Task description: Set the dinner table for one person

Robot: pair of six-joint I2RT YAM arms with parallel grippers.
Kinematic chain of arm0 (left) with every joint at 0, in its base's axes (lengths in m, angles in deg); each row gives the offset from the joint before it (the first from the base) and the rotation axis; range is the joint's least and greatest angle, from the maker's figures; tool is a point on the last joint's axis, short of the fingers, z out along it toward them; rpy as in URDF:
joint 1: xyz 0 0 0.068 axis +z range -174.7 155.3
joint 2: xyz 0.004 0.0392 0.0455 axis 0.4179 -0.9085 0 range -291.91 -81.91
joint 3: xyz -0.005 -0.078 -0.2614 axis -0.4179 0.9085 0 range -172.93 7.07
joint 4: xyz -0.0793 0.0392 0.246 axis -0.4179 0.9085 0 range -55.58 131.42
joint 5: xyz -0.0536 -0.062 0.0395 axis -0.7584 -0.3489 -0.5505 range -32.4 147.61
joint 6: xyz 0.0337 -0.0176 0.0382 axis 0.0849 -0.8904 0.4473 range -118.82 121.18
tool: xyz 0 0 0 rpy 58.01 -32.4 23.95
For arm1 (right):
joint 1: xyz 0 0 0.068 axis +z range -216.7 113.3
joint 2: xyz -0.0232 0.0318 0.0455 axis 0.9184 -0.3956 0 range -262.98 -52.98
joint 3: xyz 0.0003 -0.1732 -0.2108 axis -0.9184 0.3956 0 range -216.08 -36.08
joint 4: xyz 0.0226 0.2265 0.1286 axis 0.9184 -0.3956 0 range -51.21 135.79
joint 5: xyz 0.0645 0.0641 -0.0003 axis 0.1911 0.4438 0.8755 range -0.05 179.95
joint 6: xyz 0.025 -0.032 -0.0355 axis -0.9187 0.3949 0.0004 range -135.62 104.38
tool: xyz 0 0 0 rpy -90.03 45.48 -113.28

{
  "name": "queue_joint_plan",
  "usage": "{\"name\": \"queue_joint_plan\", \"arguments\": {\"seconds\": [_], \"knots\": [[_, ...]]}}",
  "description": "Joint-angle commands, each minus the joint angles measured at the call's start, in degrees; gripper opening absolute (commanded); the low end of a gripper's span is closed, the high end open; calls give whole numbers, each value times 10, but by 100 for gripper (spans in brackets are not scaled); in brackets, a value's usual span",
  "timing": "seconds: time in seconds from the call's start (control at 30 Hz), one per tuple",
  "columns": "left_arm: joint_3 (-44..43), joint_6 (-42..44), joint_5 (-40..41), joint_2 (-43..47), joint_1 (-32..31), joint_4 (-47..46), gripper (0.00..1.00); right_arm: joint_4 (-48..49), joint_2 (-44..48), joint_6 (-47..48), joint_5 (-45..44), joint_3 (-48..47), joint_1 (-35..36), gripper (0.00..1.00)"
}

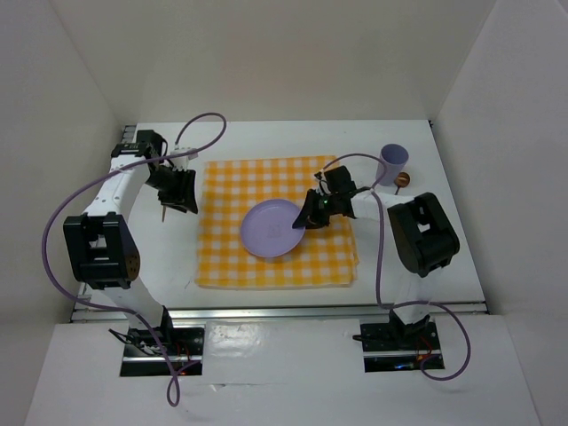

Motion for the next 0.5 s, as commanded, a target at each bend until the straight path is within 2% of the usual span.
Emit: {"name": "queue_joint_plan", "arguments": {"seconds": [0.0, 0.1, 0.23, 0.37, 0.4, 0.43, 0.47], "knots": [[-1, 5, -14, 23, 4, -1, 49, 43, -7, 12, 16, -1, -10, 0], [5, 5, -14, 23, 4, -1, 49, 8, -22, 32, -6, -16, -10, 0], [10, 5, -14, 23, 4, -1, 49, -22, -33, 56, -7, -29, -10, 15], [10, 10, -22, 18, 4, -1, 49, -51, -38, 70, -20, -47, -10, 26], [10, 10, -22, 18, 10, -1, 49, -58, -38, 70, -26, -47, -10, 33], [10, 10, -27, 18, 10, -1, 49, -68, -46, 78, -26, -64, -10, 45], [10, 10, -27, 12, 10, -1, 49, -79, -46, 78, -34, -72, -10, 50]]}}
